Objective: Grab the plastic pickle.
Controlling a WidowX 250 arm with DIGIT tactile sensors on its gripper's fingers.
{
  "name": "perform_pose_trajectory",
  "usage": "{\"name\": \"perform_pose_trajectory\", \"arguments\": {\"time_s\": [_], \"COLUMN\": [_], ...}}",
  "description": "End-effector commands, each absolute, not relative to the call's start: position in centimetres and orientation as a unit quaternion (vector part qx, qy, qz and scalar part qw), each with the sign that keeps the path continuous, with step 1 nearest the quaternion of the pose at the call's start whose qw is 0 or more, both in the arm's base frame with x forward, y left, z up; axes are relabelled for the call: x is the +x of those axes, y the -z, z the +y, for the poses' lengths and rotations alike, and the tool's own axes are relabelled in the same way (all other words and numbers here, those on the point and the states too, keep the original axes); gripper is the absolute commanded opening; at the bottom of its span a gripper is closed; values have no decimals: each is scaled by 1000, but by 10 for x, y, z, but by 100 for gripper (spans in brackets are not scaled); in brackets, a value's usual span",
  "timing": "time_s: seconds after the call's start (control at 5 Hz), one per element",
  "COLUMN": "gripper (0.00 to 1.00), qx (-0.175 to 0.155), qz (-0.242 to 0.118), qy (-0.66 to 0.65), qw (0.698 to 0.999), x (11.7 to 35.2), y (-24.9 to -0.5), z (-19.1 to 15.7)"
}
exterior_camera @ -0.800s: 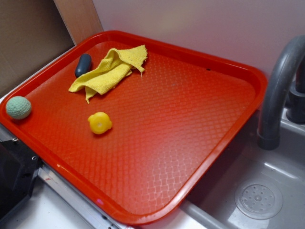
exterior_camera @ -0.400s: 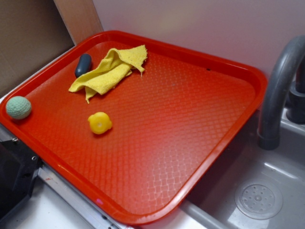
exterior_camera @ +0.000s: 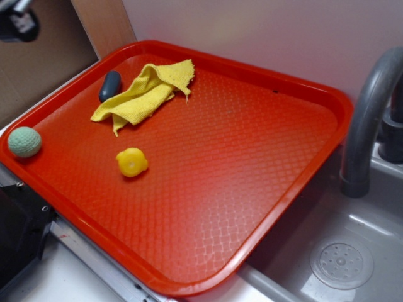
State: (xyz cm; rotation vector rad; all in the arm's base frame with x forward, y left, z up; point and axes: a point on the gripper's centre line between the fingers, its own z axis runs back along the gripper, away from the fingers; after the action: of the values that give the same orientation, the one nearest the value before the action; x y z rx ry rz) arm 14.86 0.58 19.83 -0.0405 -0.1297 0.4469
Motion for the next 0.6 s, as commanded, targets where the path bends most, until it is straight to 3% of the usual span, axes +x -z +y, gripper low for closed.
{"name": "perform_pose_trajectory", "arguments": {"time_s": [0.0,0.2,0.4], "gripper": [100,100,100], "qx": [9,-5,19], "qz": [-140,-183,-189], "qy": [-334,-347,-365], "qw": [932,920,911], "x": [193,216,232], "y": [-157,-140,-119], "z": [69,91,106]}}
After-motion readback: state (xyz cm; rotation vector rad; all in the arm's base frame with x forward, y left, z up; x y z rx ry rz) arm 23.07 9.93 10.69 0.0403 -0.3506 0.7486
